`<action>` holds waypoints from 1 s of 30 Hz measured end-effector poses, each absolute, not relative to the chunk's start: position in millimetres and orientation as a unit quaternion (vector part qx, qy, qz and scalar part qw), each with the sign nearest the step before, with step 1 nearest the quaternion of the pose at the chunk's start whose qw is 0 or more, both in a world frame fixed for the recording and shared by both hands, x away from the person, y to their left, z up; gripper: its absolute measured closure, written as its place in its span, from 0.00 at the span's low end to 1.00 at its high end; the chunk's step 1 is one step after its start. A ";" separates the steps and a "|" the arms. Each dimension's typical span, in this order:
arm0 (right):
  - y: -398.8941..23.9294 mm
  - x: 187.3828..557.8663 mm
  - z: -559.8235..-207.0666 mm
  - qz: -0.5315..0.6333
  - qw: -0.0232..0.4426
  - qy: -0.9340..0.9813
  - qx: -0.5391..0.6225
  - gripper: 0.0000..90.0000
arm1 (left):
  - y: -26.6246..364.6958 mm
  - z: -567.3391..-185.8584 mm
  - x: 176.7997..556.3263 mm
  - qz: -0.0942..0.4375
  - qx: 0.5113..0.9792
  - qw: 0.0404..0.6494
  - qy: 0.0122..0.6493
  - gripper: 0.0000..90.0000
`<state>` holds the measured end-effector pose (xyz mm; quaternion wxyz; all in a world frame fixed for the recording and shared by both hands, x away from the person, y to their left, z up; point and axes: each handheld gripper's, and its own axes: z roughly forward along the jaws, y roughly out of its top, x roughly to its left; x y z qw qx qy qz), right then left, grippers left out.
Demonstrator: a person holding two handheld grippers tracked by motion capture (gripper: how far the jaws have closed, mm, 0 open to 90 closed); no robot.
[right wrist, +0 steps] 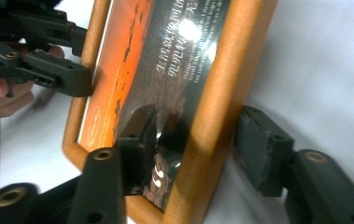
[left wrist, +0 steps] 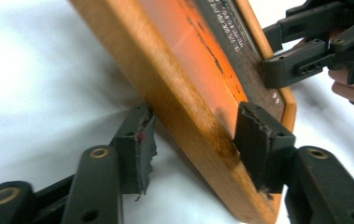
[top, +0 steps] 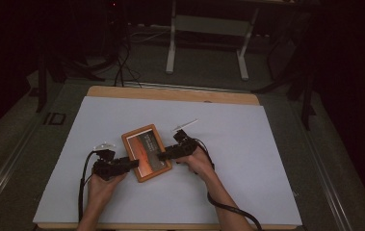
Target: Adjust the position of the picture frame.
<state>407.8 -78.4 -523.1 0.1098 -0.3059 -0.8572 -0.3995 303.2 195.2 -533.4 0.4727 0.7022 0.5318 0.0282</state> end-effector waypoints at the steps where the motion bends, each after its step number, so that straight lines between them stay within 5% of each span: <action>1: -86.1 405.2 -521.6 -0.406 0.111 -0.851 -0.314 0.61 | 194.5 -532.9 303.5 0.026 0.702 0.476 0.530 0.60; 11: -119.7 383.3 -511.9 -0.440 0.100 -0.821 -0.350 0.75 | 183.6 -518.5 309.8 0.009 0.695 0.498 0.519 0.74; 30: -176.1 343.2 -505.6 -0.433 0.090 -0.780 -0.443 0.76 | 134.3 -524.4 320.8 -0.083 0.699 0.501 0.503 0.76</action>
